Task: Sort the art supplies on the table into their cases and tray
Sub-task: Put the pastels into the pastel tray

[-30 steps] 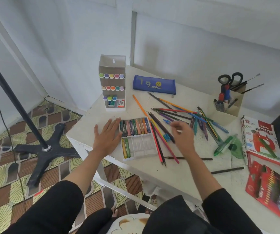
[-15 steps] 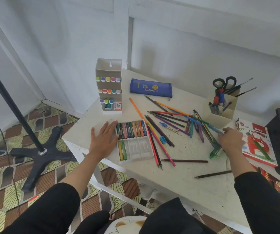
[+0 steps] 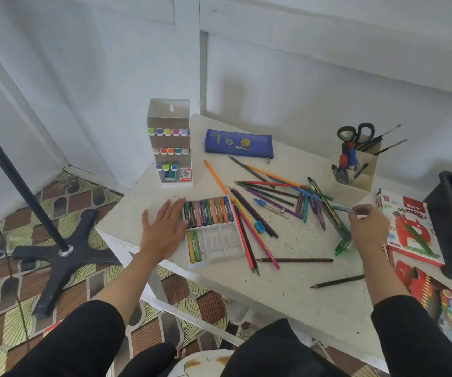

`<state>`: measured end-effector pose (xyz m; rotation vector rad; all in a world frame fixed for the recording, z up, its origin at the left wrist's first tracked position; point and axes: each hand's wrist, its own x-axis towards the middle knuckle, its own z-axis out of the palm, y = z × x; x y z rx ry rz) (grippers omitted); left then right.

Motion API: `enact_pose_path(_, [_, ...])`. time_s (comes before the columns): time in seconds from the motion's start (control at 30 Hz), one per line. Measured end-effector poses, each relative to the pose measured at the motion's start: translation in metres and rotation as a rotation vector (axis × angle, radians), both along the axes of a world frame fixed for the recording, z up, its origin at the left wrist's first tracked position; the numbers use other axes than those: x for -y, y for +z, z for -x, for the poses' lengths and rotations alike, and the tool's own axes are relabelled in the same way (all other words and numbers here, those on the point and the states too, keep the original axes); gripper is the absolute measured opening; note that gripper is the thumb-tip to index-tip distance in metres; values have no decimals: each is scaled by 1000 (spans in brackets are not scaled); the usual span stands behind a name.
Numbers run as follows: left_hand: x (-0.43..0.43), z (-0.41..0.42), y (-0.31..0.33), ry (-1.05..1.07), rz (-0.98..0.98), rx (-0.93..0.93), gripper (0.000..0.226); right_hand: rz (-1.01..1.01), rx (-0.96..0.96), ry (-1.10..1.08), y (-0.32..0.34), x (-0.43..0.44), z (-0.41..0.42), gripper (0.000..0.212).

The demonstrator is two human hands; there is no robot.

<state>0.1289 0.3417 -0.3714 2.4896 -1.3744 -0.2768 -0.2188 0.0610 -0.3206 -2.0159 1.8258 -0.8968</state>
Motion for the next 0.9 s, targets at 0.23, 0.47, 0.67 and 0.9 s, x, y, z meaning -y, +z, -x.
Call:
enact_pose_path(0.23, [1,2,3,5,-14,-2,65,87,476,16,3,-52,-8,18])
enact_pose_path(0.47, [1,0,2,4,-1,-4,63,-170,977,-78,9,-91,-37,24])
enact_pose_path(0.67, [1,3,5,1,-17,-6,66,-410,1055,183,16,-138,-92,18])
enact_pose_path(0.9, [0,2,4,6,2,-21,66,-547,733,580,12,-179,-169,17])
